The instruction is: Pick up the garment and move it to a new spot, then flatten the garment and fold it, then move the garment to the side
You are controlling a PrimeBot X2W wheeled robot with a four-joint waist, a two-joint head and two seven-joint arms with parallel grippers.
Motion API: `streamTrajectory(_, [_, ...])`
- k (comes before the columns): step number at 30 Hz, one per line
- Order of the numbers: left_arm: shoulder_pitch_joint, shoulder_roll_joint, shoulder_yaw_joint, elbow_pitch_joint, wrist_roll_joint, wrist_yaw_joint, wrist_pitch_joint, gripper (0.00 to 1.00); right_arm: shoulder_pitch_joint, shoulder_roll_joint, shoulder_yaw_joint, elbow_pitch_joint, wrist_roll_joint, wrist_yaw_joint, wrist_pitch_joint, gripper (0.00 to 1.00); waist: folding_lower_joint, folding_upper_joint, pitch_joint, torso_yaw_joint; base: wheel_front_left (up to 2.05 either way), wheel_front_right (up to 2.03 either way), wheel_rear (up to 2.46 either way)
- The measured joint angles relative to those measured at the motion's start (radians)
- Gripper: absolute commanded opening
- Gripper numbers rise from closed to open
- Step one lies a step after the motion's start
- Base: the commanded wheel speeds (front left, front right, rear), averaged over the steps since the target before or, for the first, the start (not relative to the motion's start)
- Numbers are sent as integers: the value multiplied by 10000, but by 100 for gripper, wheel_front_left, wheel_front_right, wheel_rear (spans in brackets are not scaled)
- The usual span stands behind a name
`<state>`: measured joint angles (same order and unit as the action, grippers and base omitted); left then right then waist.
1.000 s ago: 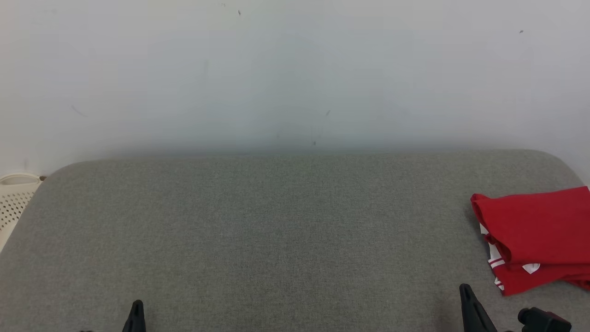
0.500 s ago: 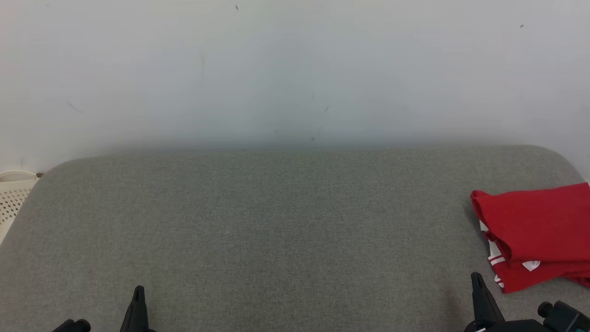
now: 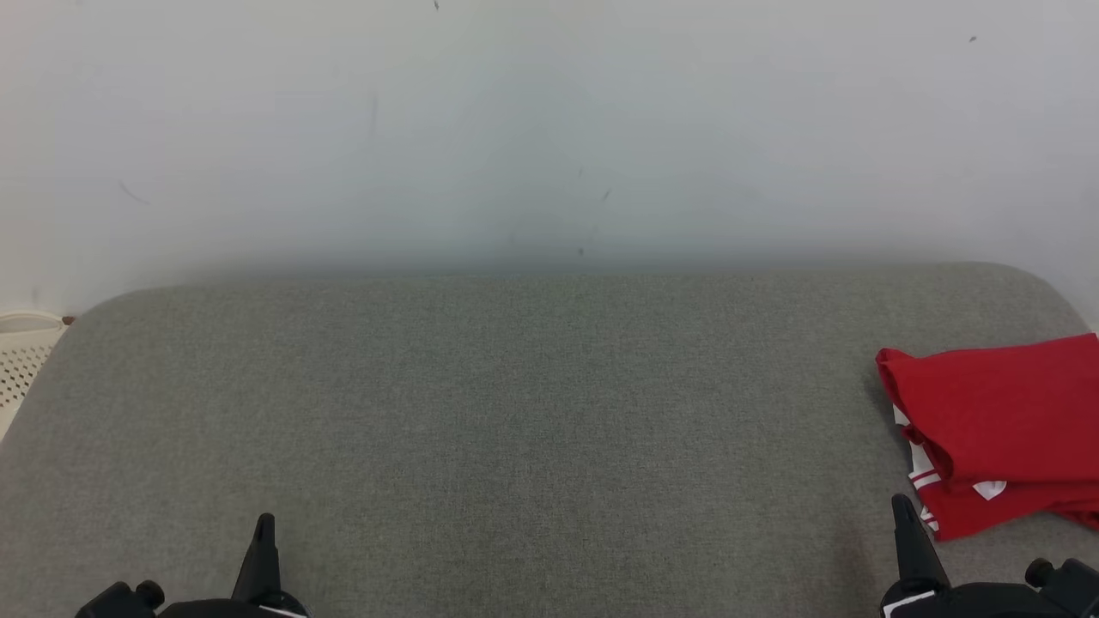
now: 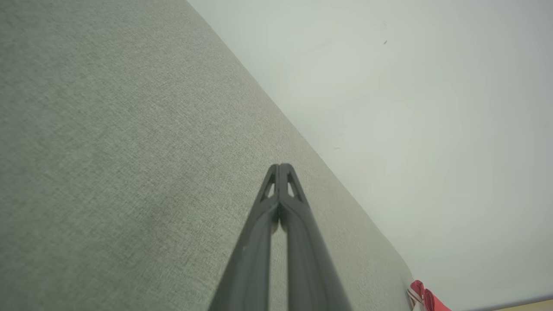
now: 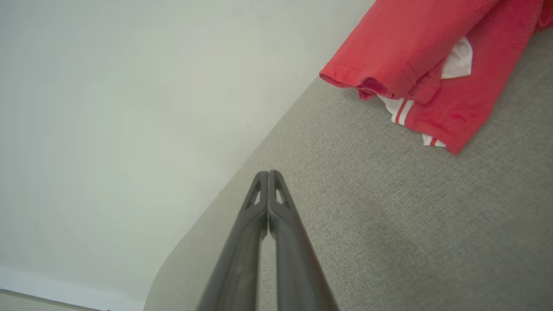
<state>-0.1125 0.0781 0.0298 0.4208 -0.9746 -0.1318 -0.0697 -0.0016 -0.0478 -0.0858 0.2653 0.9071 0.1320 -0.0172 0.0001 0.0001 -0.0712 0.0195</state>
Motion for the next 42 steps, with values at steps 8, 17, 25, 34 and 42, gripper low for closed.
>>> streamTrajectory(8, [-183,-27,6,-42,-832,2,224,0,-155,0,-148,-44,943,-2,171,0,0,0,69,-19,0,0,0])
streamTrajectory(17, [-369,-65,13,-82,-1668,2,499,0,-249,-2,-305,-90,1866,-2,347,0,0,0,148,-41,0,0,0])
streamTrajectory(25, [-541,-94,19,-109,-2443,2,713,0,-398,-4,-430,-119,2671,-2,466,0,0,0,217,-60,0,0,0])
streamTrajectory(34, [-726,-123,27,-153,-3204,2,940,0,-472,-4,-564,-142,3490,-2,623,0,0,0,295,-82,0,0,0])
streamTrajectory(42, [-848,-159,33,-178,-3871,4,1154,0,-600,-6,-688,-171,4238,-2,769,0,0,0,373,-104,0,0,0])
